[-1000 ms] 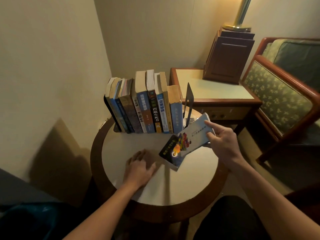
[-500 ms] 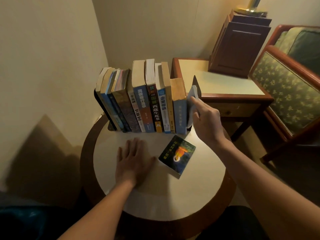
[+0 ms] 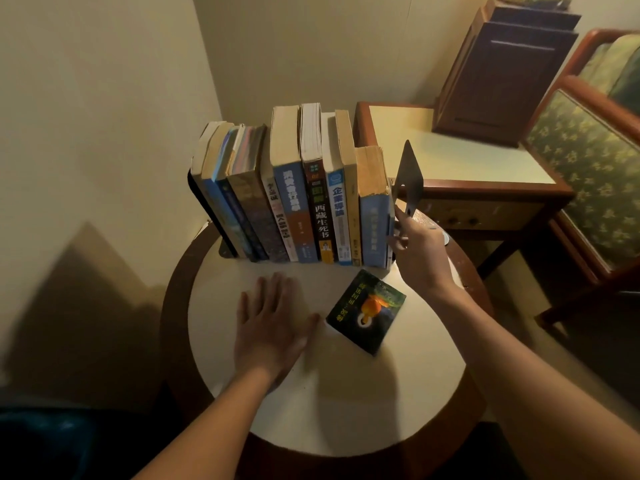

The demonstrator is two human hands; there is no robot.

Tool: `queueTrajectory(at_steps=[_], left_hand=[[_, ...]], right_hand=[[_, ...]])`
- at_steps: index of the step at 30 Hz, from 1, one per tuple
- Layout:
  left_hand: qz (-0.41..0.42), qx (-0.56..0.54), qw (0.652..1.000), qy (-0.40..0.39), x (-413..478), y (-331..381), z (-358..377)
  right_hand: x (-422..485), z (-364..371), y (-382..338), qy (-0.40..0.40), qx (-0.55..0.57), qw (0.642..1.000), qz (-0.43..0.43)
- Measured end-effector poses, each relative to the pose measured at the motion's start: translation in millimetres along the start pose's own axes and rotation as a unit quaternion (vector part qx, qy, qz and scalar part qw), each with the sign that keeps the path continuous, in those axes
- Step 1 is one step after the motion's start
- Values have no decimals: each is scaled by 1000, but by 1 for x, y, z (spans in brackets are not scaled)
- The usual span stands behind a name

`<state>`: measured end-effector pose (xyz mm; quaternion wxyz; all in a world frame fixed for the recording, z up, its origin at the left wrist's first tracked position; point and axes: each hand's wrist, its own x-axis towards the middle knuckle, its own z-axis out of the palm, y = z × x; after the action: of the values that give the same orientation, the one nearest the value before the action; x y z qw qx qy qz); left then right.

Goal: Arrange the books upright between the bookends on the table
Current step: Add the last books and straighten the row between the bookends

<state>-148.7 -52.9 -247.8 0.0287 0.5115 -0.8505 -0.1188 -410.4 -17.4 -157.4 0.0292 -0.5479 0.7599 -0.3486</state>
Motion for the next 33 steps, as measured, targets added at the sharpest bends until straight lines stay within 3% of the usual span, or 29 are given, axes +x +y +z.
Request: queueTrajectory(at_steps=[5,9,14,18,21,27,30,33], left_hand=[[-6,3,1000,3,0,1,0],[-2,2,1000,2,0,1,0],[1,0,1000,2,-1,0,0],[5,-7,1000,10,-2,0,0],[12,-19,1000,10,-5,-3,1],[102,-53,993,-33,-28,9,2],[75,-123,989,-30,-41,30,6],[70,-120,990,-20,-48,37,10]], right_hand=[[-20,3,4,-28,37,998,44],[-43,6,8,-58,4,996,70],[-75,12,13,-148,-32,987,48],[-93,22,19,-224,-125,964,75],[-96,24,17,-218,-108,966,88],[-98,20,6,-228,-158,955,109],[-101,17,1,-213,-118,959,146],[-105,14,-1,-194,-66,962,179]])
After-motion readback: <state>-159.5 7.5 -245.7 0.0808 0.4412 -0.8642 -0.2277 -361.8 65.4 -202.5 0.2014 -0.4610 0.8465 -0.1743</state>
